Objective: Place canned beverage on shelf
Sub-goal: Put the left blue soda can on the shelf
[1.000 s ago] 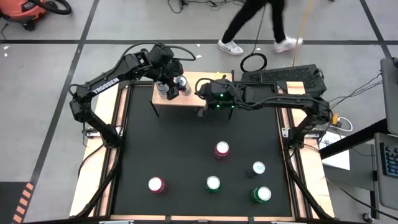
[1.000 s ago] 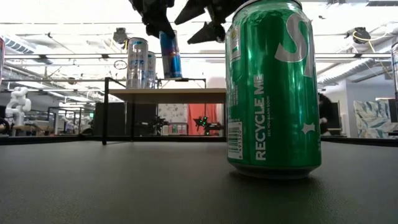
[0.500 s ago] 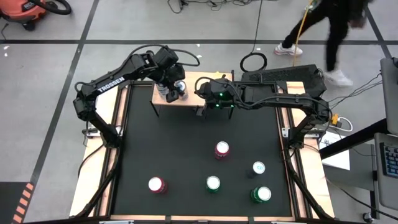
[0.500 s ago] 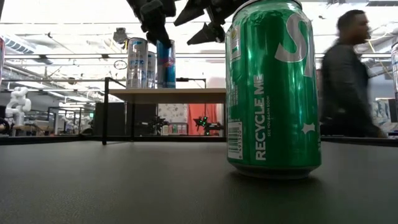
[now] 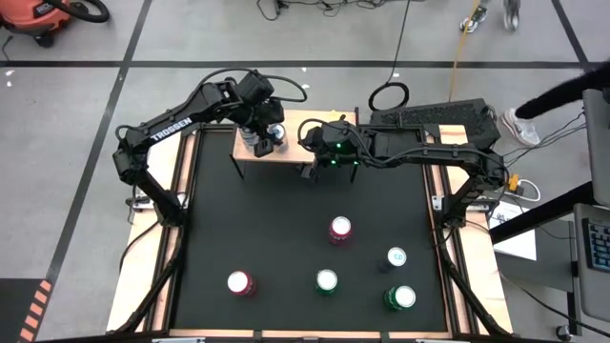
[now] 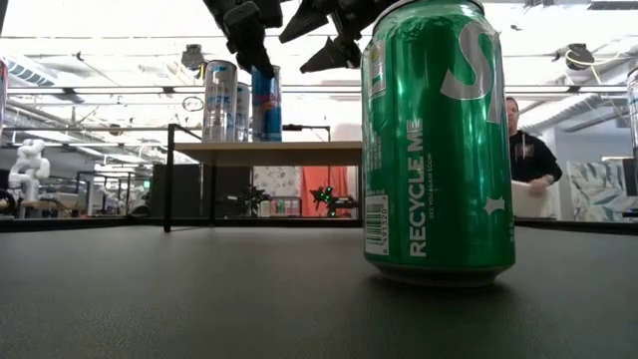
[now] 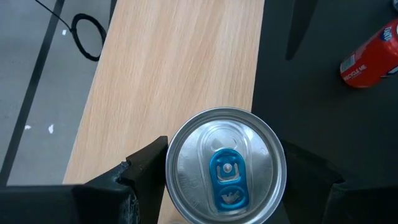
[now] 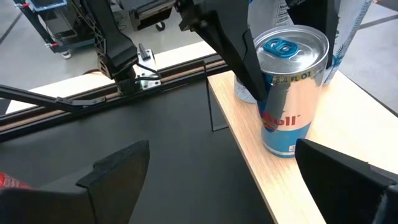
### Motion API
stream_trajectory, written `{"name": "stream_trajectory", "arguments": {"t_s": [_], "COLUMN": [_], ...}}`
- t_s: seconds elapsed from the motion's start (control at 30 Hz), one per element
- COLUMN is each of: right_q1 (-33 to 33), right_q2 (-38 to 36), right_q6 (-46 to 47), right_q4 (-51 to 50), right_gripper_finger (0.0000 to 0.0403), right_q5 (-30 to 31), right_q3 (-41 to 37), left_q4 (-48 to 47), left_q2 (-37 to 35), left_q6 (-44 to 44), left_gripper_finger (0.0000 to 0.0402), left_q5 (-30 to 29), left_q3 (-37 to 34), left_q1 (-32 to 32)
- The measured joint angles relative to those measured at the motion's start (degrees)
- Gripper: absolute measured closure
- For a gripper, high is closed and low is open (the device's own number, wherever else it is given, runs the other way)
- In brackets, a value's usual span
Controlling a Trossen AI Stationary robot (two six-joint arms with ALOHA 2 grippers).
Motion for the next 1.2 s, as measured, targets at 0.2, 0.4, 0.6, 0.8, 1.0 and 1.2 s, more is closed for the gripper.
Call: {"name": "stream_trajectory", "arguments": {"t_s": [0.2,0.4,0.6,0.8,1.0,1.2], "right_q1": [0.00,0.00,0.00,0.00,-0.02,0.00], "right_q2": [0.00,0.00,0.00,0.00,0.00,0.00], "right_q6": [0.04,0.06,0.06,0.06,0.06,0.06], "right_q4": [0.01,0.01,0.01,0.01,0.01,0.01], "right_gripper_finger": [0.0023,0.0023,0.0023,0.0023,0.0023,0.0023], "right_q5": [0.02,0.02,0.02,0.02,-0.04,-0.07], "right_q3": [0.00,0.00,0.00,0.00,0.00,0.00], "left_q4": [-0.02,1.01,0.97,0.98,1.95,2.61], "left_q2": [0.00,0.00,0.00,0.00,0.00,0.88], "left_q6": [0.35,0.39,0.35,0.07,0.02,-0.05], "left_gripper_finger": [0.0155,0.0155,0.0154,0.0154,0.0147,0.0103], "left_q5": [0.00,-0.02,-0.03,-0.06,-0.37,-0.35], "left_q3": [0.00,-0.02,-0.02,-0.04,-0.04,-0.02], "left_q1": [0.00,0.00,0.00,0.56,1.08,1.09]}}
